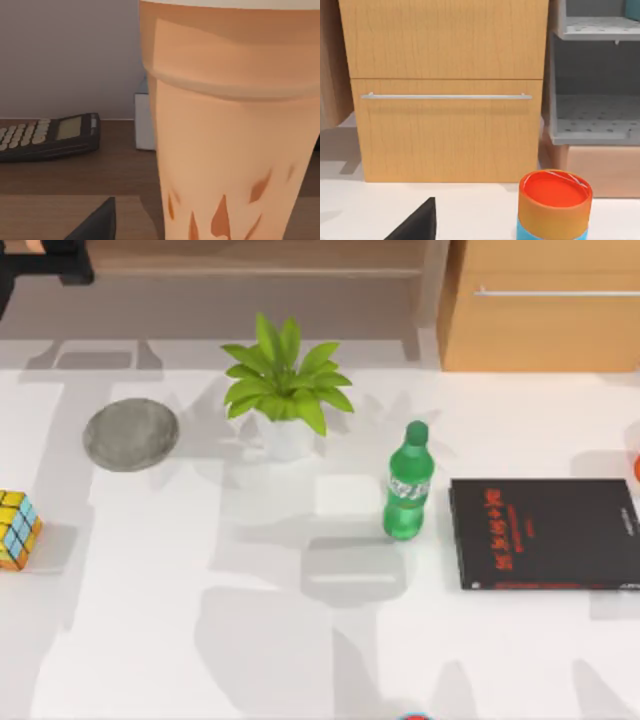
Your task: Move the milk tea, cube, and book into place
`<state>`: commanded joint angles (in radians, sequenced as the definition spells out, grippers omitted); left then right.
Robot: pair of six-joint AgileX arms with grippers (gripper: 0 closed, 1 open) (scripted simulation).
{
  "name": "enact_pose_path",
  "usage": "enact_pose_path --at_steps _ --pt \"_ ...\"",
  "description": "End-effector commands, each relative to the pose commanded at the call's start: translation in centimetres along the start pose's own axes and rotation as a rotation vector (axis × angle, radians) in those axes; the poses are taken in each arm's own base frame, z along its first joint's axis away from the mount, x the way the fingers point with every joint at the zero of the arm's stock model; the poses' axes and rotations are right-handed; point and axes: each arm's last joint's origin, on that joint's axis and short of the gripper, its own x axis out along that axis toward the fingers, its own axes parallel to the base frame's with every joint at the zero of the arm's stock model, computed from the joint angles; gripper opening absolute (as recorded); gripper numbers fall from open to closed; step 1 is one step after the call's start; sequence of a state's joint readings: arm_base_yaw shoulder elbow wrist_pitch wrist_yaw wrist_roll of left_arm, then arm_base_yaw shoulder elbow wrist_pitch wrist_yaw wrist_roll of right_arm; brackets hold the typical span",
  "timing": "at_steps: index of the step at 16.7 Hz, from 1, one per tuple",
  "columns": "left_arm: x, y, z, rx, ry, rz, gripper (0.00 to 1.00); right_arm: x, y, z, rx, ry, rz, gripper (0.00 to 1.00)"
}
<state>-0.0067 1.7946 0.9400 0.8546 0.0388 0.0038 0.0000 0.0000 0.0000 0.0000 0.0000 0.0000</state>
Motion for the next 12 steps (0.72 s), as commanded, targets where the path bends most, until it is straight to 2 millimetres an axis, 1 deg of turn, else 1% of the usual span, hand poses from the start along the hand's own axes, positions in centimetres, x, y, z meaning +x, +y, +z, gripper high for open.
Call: enact_pose_path --at_steps 5,7,9,12 --pt "-0.1 0.1 -0.1 0.0 0.004 0.002 1.0 0.0 0.0 0.0 0.0 0.0 0.0 1.0" --pt "0.4 0.0 -0.2 0.0 0.007 0.001 1.0 0.0 0.0 0.0 0.0 0.0 0.0 1.0" --pt "1.6 0.0 -0.2 0.0 0.007 0.0 1.0 0.0 0.0 0.0 0.0 0.0 0.0 1.0" --pt "4.3 0.0 0.1 0.0 -0.002 0.0 1.0 0.0 0.0 0.0 0.0 0.0 0.0 1.0"
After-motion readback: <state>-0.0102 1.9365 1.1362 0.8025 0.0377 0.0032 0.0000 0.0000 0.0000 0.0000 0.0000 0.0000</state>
